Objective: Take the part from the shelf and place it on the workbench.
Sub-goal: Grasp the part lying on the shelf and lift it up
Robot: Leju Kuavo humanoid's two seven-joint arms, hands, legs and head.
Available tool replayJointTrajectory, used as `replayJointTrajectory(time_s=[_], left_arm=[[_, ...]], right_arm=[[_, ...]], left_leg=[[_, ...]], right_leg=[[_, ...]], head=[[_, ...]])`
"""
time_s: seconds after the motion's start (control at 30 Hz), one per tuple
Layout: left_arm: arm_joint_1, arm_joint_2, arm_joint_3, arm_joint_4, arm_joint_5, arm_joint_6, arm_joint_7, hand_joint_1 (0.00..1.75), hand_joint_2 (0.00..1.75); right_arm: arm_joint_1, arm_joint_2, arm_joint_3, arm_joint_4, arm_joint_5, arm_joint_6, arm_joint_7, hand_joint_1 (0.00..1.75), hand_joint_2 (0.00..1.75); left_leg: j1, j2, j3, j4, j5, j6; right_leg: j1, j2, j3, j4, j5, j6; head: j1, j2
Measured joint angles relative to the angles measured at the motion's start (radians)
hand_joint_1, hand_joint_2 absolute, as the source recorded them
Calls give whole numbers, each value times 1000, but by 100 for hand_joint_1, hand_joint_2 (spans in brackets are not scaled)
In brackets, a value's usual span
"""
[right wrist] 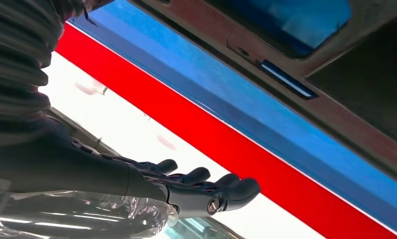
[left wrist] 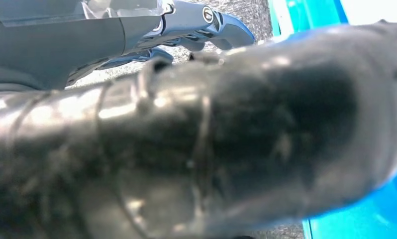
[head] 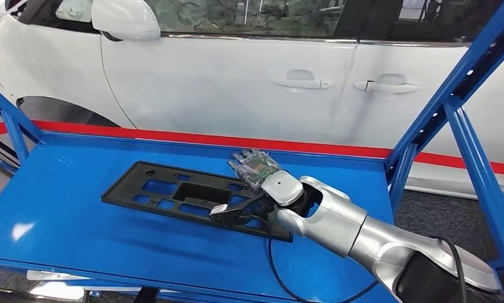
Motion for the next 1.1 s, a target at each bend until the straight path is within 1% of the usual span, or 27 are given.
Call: replayJointTrajectory(time_s=[0.03, 0.07, 0.1, 0.13, 0.17, 0.2, 0.27, 0.33, 0.37, 0.4, 0.47, 0.5, 0.53, 0.57, 0.6, 0.63, 0.67, 0.7, 0.73, 0.8, 0.87, 0.93, 0.97, 1.0, 1.03, 1.07, 1.1], left_arm=[[2, 0, -1, 0, 1, 0, -1, 0, 0], [3, 0, -1, 0, 3, 1, -1, 0, 0], [4, 1, -1, 0, 5, 2, -2, 0, 0], [5, 1, -1, 0, 7, 2, -3, 0, 0], [5, 2, -1, 0, 9, 3, -4, 0, 0], [5, 3, -1, 0, 10, 4, -5, 0, 0], [7, 3, -1, 0, 14, 6, -8, 0, 0], [11, 2, -2, 0, 18, 8, -10, 0, 0], [13, 2, -2, 0, 20, 9, -12, 0, 0], [13, 1, -2, 0, 22, 10, -13, 0, 0], [13, 2, -2, 0, 26, 12, -17, 0, 0], [13, 2, -2, 0, 28, 13, -17, 0, 0], [14, 2, -2, 0, 30, 13, -18, 0, 0], [16, 2, -3, 0, 31, 14, -19, 0, 0], [17, 1, -5, 0, 32, 14, -20, 0, 0], [18, 1, -7, 0, 32, 15, -20, 0, 0], [18, 1, -10, 0, 32, 17, -20, 0, 0], [17, 1, -13, 0, 32, 18, -20, 0, 0], [16, 1, -16, 0, 32, 20, -19, 0, 0], [15, 1, -19, 0, 32, 23, -17, 0, 0], [15, -1, -20, 0, 31, 23, -17, 0, 0], [16, -4, -21, 0, 31, 23, -17, 0, 0], [17, -4, -21, 0, 31, 24, -17, 0, 0], [18, -3, -21, 0, 31, 24, -17, 0, 0], [21, -3, -22, 0, 31, 25, -17, 0, 0], [23, -2, -23, 0, 31, 25, -17, 0, 0], [24, -1, -25, 0, 31, 26, -16, 0, 0]], right_arm=[[0, 1, 2, 3, 0, 4, -1, 0, 175], [0, 2, 4, 5, 0, 7, -1, 0, 175], [0, 2, 5, 6, 0, 9, -2, 0, 175], [-1, 3, 6, 6, 0, 10, -2, 0, 175], [-3, 4, 7, 7, 0, 9, -2, 0, 175], [-4, 4, 8, 6, 1, 8, 0, 0, 175], [-4, 5, 9, 1, 4, 4, 7, 0, 175], [-4, 4, 10, -10, 7, 2, 17, 0, 175], [-5, 4, 9, -16, 9, 2, 20, 0, 175], [-7, 3, 9, -21, 10, 2, 23, 0, 175], [-8, 2, 9, -32, 17, -5, 31, 0, 175], [-7, 0, 9, -40, 24, -12, 37, 0, 175], [-6, -1, 9, -49, 37, -26, 46, 0, 175], [-5, -4, 9, -61, 56, -46, 57, 0, 175], [-5, -6, 7, -76, 82, -73, 71, 0, 175], [-5, -8, 3, -93, 116, -108, 85, 0, 175], [-4, -10, -4, -111, 152, -145, 97, 0, 175], [-2, -11, -12, -129, 188, -180, 107, 0, 175], [1, -11, -21, -145, 218, -209, 115, 0, 175], [7, -11, -34, -172, 248, -241, 121, 0, 175], [13, -10, -40, -195, 254, -247, 122, 0, 175], [16, -10, -47, -213, 255, -248, 122, 0, 175], [17, -10, -49, -220, 256, -249, 122, 0, 175], [20, -11, -51, -226, 259, -251, 122, 0, 175], [24, -13, -52, -231, 265, -257, 120, 0, 175], [28, -16, -52, -237, 275, -267, 116, 0, 175], [32, -19, -53, -245, 288, -281, 111, 0, 175]], left_leg=[[0, 0, -19, 32, -2, 1], [-1, 0, -21, 29, 14, 3], [-2, 0, -4, -11, 44, 7], [-4, 0, 26, -75, 80, 14], [-8, 0, 58, -139, 105, 21], [-12, 0, 82, -188, 120, 26], [-18, 0, 100, -225, 120, 31], [-14, 3, 104, -237, 125, 37], [-11, 5, 108, -244, 129, 41], [-7, 7, 112, -251, 132, 44], [-4, 8, 114, -254, 133, 47], [-3, 8, 114, -253, 132, 48], [-2, 8, 114, -251, 130, 46], [0, 8, 114, -248, 128, 44], [3, 8, 115, -243, 124, 39], [6, 8, 114, -237, 119, 33], [6, 7, 112, -228, 114, 26], [6, 6, 110, -223, 110, 19], [5, 5, 108, -220, 108, 13], [7, 2, 108, -223, 111, 2], [11, 1, 99, -205, 96, -6], [12, 1, 55, -114, 45, -8], [11, 1, 23, -45, 16, -8], [12, 1, -7, 14, -2, -10], [14, 1, -24, 46, -3, -14], [18, 2, -24, 41, 16, -19], [24, 2, -4, -4, 49, -25]], right_leg=[[3, 0, 1, 0, -1, -2], [5, 0, 3, 0, -2, -3], [8, 1, 7, 0, -4, -4], [9, 1, 10, 0, -5, -4], [12, 1, 12, 1, -7, -3], [13, 1, 12, 1, -8, 0], [14, 1, 10, 1, -9, 8], [13, 1, 9, 4, -11, 17], [13, 1, 4, 18, -22, 23], [12, 0, -9, 48, -42, 29], [5, 0, -63, 163, -102, 39], [0, -1, -91, 220, -123, 43], [-4, -1, -109, 253, -128, 47], [-8, -1, -109, 248, -113, 50], [-12, -1, -90, 206, -81, 53], [-15, -1, -61, 143, -50, 56], [-15, 0, -33, 85, -28, 57], [-14, 2, -14, 44, -16, 54], [-12, 3, -5, 25, -16, 50], [-8, 4, -3, 24, -17, 36], [-8, -2, 3, 15, -14, 22], [-10, -10, 9, 7, -11, 11], [-10, -12, 9, 6, -11, 9], [-11, -14, 9, 6, -12, 8], [-13, -14, 10, 7, -12, 8], [-18, -13, 10, 8, -13, 10], [-23, -10, 10, 12, -16, 14]], head=[[0, 0], [0, 0], [0, 0], [0, 0], [0, 0], [1, 0], [1, 0], [1, 0], [2, 0], [3, 0], [6, 0], [6, 0], [6, 0], [6, 0], [6, 0], [6, 0], [7, 0], [6, 0], [5, 0], [2, 0], [1, 0], [-1, 0], [-1, 0], [-1, 0], [-1, 0], [-1, 0], [-1, 0]])
